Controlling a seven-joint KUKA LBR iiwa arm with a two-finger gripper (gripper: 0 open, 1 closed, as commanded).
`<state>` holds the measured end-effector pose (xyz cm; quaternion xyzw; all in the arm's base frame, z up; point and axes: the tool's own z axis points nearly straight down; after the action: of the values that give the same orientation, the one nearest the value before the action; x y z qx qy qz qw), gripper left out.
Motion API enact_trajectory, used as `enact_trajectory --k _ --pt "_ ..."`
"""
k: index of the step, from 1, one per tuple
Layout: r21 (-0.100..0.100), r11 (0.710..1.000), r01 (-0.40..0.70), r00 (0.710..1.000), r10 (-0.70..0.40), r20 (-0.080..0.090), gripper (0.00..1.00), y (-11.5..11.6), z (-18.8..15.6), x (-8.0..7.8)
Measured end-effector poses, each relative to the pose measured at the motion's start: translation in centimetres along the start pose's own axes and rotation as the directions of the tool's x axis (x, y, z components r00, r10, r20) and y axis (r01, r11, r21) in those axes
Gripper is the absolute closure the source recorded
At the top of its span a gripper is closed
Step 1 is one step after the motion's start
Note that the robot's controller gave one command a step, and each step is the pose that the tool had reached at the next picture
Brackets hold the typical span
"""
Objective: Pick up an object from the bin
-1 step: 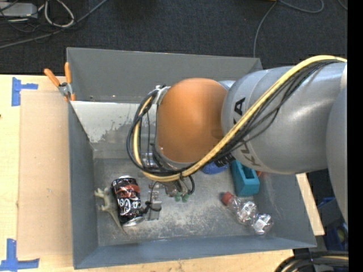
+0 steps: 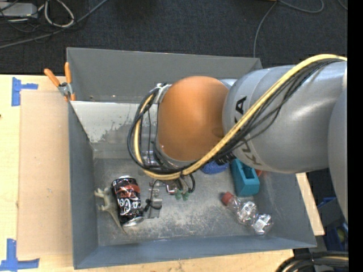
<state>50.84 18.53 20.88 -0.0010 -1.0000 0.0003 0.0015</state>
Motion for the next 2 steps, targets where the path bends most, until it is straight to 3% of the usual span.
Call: enact_trajectory --k 1,2 --pt "-0.001 0.986 0.167 0.986 -0.167 0.008 0.00 0.7 3.5 -0.3" --pt "0.000 0.921 0.389 0.921 -0.389 -0.005 0.00 2.1 6.5 -0.6"
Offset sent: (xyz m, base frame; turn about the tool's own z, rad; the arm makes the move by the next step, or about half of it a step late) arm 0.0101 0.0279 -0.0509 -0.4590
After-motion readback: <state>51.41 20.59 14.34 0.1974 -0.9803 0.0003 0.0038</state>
